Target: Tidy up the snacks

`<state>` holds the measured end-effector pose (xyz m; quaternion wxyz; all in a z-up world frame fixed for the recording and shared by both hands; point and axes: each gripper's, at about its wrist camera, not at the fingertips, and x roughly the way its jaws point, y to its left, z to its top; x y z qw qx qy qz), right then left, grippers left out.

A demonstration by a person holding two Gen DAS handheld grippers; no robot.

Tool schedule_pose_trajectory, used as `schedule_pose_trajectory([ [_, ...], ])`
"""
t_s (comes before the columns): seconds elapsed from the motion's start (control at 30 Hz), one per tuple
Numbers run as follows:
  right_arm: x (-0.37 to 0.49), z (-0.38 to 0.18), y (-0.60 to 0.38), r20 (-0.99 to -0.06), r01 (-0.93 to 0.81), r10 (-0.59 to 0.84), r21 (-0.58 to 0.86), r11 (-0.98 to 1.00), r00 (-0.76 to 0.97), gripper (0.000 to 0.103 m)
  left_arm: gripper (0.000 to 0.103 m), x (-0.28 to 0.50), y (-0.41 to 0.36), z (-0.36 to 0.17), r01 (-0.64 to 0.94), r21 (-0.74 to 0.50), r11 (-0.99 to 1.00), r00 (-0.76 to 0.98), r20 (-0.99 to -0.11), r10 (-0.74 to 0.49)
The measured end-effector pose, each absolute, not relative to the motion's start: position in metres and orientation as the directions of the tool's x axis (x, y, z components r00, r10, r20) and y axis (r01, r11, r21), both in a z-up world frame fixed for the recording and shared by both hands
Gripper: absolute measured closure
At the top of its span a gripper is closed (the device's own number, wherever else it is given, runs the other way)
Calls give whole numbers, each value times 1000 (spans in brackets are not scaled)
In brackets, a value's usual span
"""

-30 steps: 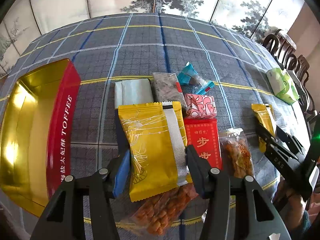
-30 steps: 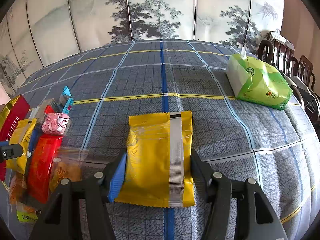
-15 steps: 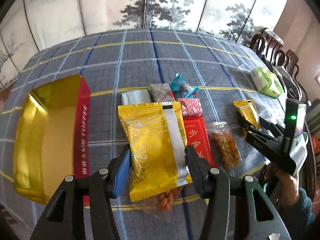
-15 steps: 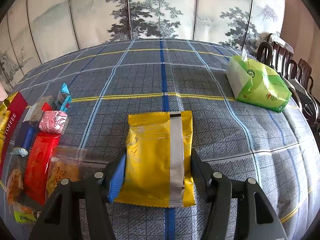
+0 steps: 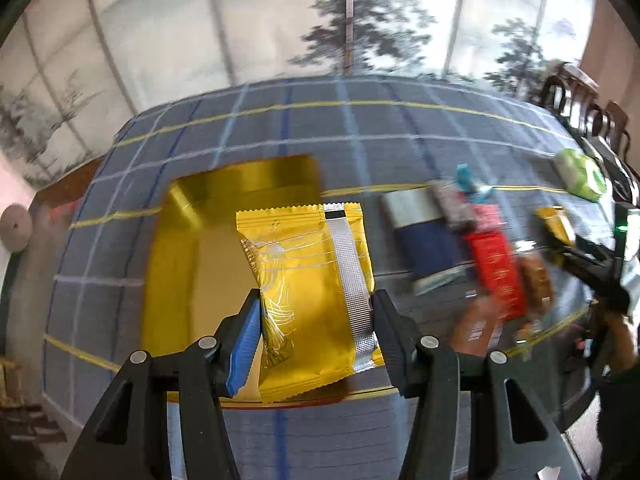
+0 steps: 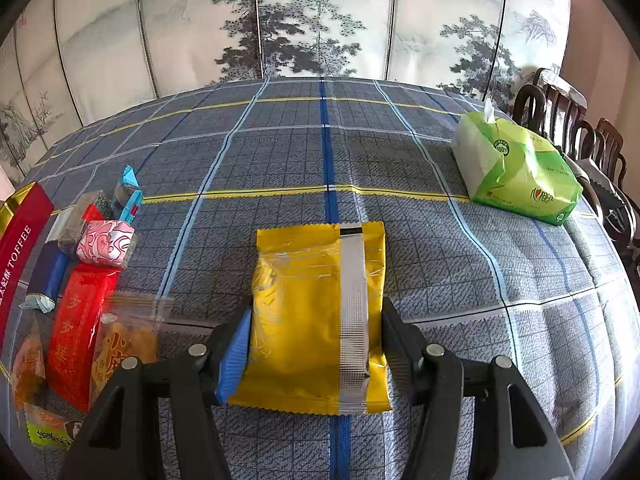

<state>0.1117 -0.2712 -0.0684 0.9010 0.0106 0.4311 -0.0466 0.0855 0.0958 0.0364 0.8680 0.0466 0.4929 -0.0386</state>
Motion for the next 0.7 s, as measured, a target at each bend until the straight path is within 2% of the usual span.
schedule_pose_trajectory([
  [0.17,112,-69,-271,-778,93,-75,-21,995,624,42,53,91,132,12,75,85,994,468,-883,40],
  [0.7,112,-69,-271,-778,94,-76,-22,995,624,42,53,92,173,-31,62,109,992,384,-920,77],
])
